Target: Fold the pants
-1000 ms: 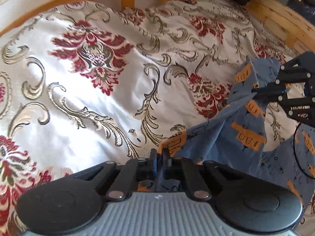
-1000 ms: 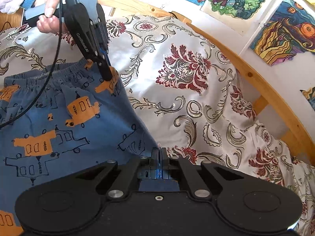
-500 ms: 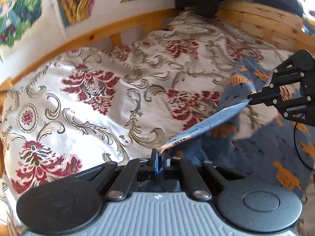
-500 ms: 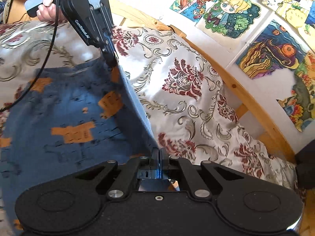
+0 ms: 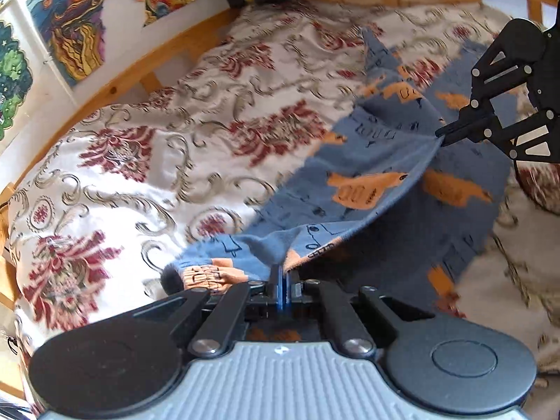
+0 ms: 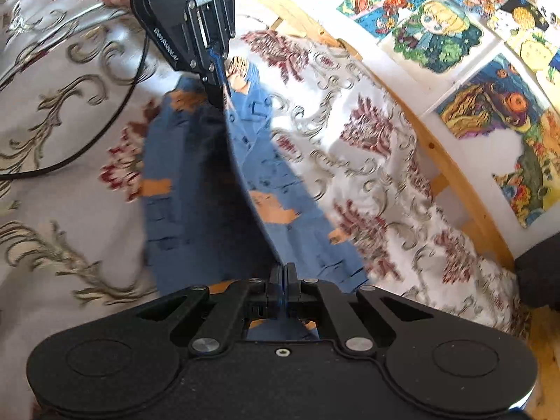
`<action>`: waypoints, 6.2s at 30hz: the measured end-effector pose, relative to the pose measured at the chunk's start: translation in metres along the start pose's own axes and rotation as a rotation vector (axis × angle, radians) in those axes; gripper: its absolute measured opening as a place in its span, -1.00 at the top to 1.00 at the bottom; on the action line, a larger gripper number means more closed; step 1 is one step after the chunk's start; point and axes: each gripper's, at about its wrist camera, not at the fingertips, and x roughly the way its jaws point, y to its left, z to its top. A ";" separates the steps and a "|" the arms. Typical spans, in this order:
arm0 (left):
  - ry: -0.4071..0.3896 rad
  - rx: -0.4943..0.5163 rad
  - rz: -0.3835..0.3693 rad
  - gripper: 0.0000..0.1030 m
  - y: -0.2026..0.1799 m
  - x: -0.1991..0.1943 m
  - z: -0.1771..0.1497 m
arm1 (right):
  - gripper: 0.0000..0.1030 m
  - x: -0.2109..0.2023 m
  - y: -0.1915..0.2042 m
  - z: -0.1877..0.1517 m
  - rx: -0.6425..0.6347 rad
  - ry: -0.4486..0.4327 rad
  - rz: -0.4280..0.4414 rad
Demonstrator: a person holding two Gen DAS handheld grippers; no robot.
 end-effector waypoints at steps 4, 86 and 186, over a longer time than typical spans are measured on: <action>0.024 0.022 0.013 0.96 -0.014 0.000 -0.015 | 1.00 0.006 0.015 -0.009 0.010 0.015 0.009; 0.086 -1.238 -0.087 -0.61 -0.149 0.032 0.069 | -0.98 -0.067 -0.181 -0.161 0.840 0.077 -0.008; -0.114 0.433 0.240 0.93 -0.311 0.068 0.167 | 0.99 -0.126 -0.249 -0.249 1.473 0.208 -0.282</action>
